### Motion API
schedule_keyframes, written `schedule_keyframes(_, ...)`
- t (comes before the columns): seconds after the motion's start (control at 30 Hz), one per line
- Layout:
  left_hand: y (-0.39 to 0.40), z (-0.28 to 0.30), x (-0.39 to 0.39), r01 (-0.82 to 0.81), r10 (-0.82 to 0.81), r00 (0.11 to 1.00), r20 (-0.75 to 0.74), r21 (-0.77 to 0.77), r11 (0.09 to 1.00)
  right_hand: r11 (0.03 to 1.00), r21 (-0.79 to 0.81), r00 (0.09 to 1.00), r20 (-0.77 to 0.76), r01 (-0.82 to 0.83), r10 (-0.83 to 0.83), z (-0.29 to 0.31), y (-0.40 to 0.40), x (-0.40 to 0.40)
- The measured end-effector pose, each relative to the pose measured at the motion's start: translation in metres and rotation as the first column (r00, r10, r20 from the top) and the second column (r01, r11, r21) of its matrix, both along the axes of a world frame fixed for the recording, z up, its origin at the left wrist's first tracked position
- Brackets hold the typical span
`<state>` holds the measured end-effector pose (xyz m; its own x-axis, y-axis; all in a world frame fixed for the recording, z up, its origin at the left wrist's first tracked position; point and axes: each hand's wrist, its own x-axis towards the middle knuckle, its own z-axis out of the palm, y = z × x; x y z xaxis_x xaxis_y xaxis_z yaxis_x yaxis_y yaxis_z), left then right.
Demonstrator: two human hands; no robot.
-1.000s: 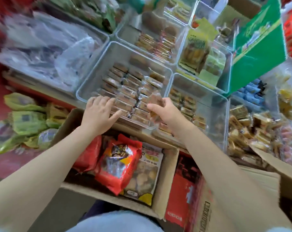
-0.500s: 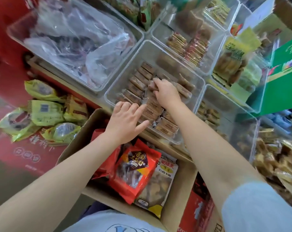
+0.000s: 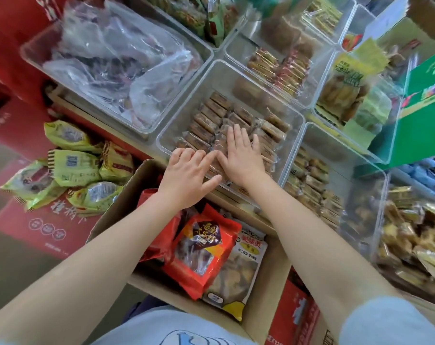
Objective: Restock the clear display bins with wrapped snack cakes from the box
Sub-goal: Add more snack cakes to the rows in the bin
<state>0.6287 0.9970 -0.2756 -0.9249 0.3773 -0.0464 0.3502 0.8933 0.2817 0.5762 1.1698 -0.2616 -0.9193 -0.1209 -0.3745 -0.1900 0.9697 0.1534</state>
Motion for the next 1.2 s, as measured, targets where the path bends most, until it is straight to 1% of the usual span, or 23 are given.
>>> schedule_keyframes(0.07, 0.002, 0.002, 0.002, -0.03, 0.03, 0.999, 0.025, 0.001, 1.0, 1.0, -0.026, 0.999, 0.036, -0.017, 0.018, 0.011, 0.003, 0.021)
schedule_keyframes(0.13, 0.008, 0.008, 0.005, -0.094, 0.093, 0.994, 0.063, 0.007, 0.996, 0.988, -0.155, 0.997, 0.078, 0.012, 0.0, 0.03, 0.013, 0.043)
schedule_keyframes(0.17, 0.013, 0.011, 0.008, -0.136, 0.134, 0.988, 0.082, 0.02, 0.99, 0.968, -0.251, 0.998, 0.065, 0.026, -0.01, 0.041, 0.022, 0.057)
schedule_keyframes(0.23, 0.032, 0.021, 0.021, -0.195, 0.184, 0.978, 0.096, 0.116, 0.974, 0.899, -0.438, 0.997, -0.058, 0.019, -0.049, 0.068, 0.049, 0.09)
schedule_keyframes(0.27, 0.047, 0.027, 0.033, -0.182, 0.168, 0.982, 0.088, 0.196, 0.964, 0.864, -0.503, 0.988, -0.122, 0.018, -0.092, 0.083, 0.067, 0.11)
schedule_keyframes(0.33, 0.088, 0.04, 0.065, -0.108, 0.08, 0.992, 0.093, 0.349, 0.931, 0.804, -0.591, 0.964, -0.171, 0.063, -0.202, 0.114, 0.107, 0.155)
schedule_keyframes(0.4, 0.138, 0.056, 0.107, -0.023, -0.065, 0.983, 0.173, 0.466, 0.884, 0.765, -0.626, 0.928, -0.178, 0.15, -0.327, 0.146, 0.152, 0.207)
schedule_keyframes(0.43, 0.164, 0.065, 0.13, 0.022, -0.156, 0.963, 0.218, 0.517, 0.856, 0.755, -0.631, 0.899, -0.207, 0.178, -0.385, 0.16, 0.174, 0.234)
schedule_keyframes(0.5, 0.214, 0.082, 0.18, 0.091, -0.321, 0.897, 0.303, 0.586, 0.805, 0.748, -0.628, 0.824, -0.293, 0.216, -0.484, 0.184, 0.219, 0.291)
schedule_keyframes(0.57, 0.255, 0.098, 0.228, 0.115, -0.441, 0.815, 0.376, 0.64, 0.76, 0.746, -0.603, 0.747, -0.349, 0.282, -0.565, 0.198, 0.26, 0.346)
schedule_keyframes(0.67, 0.302, 0.115, 0.289, 0.063, -0.522, 0.733, 0.436, 0.72, 0.691, 0.707, -0.578, 0.654, -0.355, 0.408, -0.668, 0.203, 0.312, 0.418)
schedule_keyframes(0.7, 0.315, 0.119, 0.307, 0.032, -0.528, 0.717, 0.455, 0.735, 0.677, 0.687, -0.571, 0.636, -0.336, 0.449, -0.695, 0.2, 0.327, 0.439)
schedule_keyframes(0.77, 0.337, 0.125, 0.334, -0.035, -0.526, 0.693, 0.494, 0.751, 0.66, 0.662, -0.548, 0.633, -0.28, 0.512, -0.721, 0.188, 0.349, 0.47)
schedule_keyframes(0.83, 0.351, 0.125, 0.348, -0.064, -0.5, 0.703, 0.506, 0.745, 0.664, 0.651, -0.508, 0.663, -0.191, 0.564, -0.724, 0.172, 0.365, 0.489)
schedule_keyframes(0.9, 0.358, 0.119, 0.349, -0.14, -0.45, 0.711, 0.54, 0.736, 0.662, 0.655, -0.452, 0.71, -0.066, 0.605, -0.701, 0.153, 0.377, 0.499)
schedule_keyframes(0.97, 0.356, 0.112, 0.344, -0.202, -0.436, 0.704, 0.561, 0.746, 0.635, 0.684, -0.38, 0.753, 0.054, 0.623, -0.656, 0.129, 0.388, 0.498)
schedule_keyframes(1.03, 0.354, 0.109, 0.343, -0.203, -0.442, 0.714, 0.542, 0.765, 0.611, 0.721, -0.295, 0.777, 0.175, 0.627, -0.605, 0.097, 0.397, 0.487)
schedule_keyframes(1.07, 0.355, 0.11, 0.345, -0.2, -0.438, 0.726, 0.529, 0.773, 0.602, 0.736, -0.254, 0.778, 0.236, 0.628, -0.582, 0.079, 0.401, 0.48)
schedule_keyframes(1.13, 0.358, 0.112, 0.349, -0.214, -0.418, 0.741, 0.525, 0.775, 0.594, 0.756, -0.166, 0.752, 0.365, 0.633, -0.549, 0.04, 0.406, 0.471)
schedule_keyframes(1.2, 0.36, 0.111, 0.351, -0.25, -0.411, 0.734, 0.541, 0.778, 0.577, 0.798, -0.079, 0.738, 0.444, 0.598, -0.509, 0.002, 0.412, 0.47)
